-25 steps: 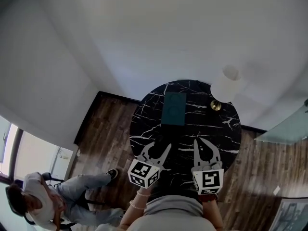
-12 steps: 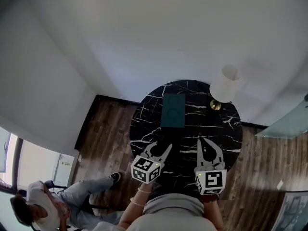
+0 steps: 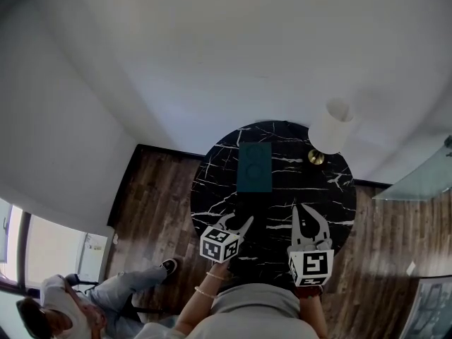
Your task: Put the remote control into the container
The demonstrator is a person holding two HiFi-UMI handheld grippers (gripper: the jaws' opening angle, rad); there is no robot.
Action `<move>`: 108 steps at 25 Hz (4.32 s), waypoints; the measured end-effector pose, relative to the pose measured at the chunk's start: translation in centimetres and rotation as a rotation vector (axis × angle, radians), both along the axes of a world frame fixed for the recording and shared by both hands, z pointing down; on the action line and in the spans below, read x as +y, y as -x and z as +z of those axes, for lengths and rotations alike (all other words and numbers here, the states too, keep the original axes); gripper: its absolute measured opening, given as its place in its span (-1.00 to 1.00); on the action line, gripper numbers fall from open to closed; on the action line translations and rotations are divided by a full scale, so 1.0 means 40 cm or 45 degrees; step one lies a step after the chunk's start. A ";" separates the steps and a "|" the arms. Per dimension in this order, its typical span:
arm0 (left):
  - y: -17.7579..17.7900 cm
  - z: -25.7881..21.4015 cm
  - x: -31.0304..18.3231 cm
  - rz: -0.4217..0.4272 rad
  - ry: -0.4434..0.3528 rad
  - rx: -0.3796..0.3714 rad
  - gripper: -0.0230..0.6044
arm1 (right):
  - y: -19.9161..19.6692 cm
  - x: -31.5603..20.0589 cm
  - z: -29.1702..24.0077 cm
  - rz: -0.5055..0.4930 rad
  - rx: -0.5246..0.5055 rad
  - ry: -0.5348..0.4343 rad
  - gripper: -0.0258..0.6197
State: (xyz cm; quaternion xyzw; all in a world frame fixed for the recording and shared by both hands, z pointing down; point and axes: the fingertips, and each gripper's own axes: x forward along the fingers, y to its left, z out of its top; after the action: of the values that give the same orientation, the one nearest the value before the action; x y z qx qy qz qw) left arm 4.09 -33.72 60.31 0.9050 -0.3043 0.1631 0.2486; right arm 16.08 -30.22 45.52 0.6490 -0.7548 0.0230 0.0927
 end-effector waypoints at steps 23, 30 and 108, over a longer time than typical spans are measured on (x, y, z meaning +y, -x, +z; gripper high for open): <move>-0.022 0.351 -0.059 0.054 0.479 -0.309 -0.69 | -0.060 -0.029 0.053 0.116 0.011 0.087 -0.88; -0.020 0.432 -0.064 -0.025 0.641 -0.347 -0.69 | -0.070 -0.040 0.053 0.118 -0.007 0.086 -0.88; -0.074 0.294 -0.043 -0.146 0.327 -0.189 -0.91 | -0.130 -0.022 0.182 0.117 -0.088 0.189 -0.88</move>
State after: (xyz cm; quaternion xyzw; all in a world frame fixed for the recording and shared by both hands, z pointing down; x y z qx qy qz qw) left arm 7.06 -35.45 72.06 0.8323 -0.3496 0.2526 0.3482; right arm 21.26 -31.09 52.80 0.6732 -0.7231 0.1055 0.1132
